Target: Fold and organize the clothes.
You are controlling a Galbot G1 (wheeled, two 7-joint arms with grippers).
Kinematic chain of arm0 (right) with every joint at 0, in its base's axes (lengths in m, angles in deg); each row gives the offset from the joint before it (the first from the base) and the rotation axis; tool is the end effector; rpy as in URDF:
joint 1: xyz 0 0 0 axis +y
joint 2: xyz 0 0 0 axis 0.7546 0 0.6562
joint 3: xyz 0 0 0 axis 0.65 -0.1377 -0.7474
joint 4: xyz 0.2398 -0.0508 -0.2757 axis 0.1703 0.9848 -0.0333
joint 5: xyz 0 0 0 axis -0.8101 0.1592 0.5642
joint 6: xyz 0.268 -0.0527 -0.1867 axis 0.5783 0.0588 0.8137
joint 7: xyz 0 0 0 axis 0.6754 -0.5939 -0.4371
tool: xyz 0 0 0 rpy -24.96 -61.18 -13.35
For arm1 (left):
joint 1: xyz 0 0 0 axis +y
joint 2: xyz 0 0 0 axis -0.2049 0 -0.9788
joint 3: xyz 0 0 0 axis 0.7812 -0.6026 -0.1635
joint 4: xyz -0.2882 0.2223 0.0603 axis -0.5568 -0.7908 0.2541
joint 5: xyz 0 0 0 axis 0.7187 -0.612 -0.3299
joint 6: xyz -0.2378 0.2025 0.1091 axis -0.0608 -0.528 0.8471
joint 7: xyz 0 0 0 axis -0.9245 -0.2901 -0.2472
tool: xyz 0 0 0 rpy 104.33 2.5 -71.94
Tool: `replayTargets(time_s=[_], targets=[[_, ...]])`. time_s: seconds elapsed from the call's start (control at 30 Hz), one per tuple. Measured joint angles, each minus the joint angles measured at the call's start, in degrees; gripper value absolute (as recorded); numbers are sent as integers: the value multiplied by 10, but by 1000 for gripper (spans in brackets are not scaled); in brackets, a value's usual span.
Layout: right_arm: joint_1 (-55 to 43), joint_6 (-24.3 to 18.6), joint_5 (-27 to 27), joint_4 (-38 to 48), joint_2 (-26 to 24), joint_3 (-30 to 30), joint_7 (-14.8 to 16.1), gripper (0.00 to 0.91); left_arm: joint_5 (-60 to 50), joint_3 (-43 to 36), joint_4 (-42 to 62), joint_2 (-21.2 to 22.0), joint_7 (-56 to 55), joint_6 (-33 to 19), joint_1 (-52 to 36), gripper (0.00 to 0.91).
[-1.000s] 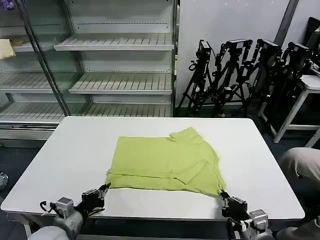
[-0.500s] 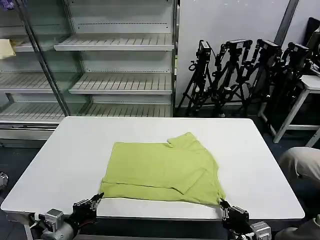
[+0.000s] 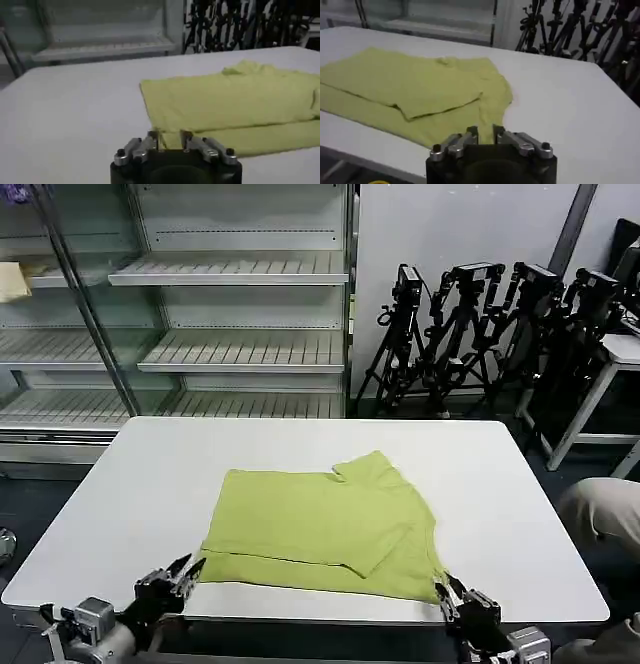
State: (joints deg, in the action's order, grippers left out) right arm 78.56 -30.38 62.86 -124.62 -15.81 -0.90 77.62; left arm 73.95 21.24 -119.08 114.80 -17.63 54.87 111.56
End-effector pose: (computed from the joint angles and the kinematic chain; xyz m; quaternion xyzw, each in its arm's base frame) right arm 0.1102 -0.0668 -0.2138 0.1139 -0.9733 0.0457 0.1942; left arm 0.1460 0.1279 -0.2308 -0.1289 -0.9689 -0.0420 0.2069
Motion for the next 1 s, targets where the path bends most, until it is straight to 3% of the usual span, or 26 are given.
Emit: replayTargets(time_s=[0.2,0.47,1.0], targets=[[-106,4,-19,44,-5,-35,-31,907,1,-25,12,-16,-4,0,-58,907],[-281,7,-35,166,7,-112,-77,907,4,-85,100,-32,-6,-6,-180,907],[-533,9,-45,431,74,-219,-137,907,0,-204,338,-8,-11,11,-415,907]])
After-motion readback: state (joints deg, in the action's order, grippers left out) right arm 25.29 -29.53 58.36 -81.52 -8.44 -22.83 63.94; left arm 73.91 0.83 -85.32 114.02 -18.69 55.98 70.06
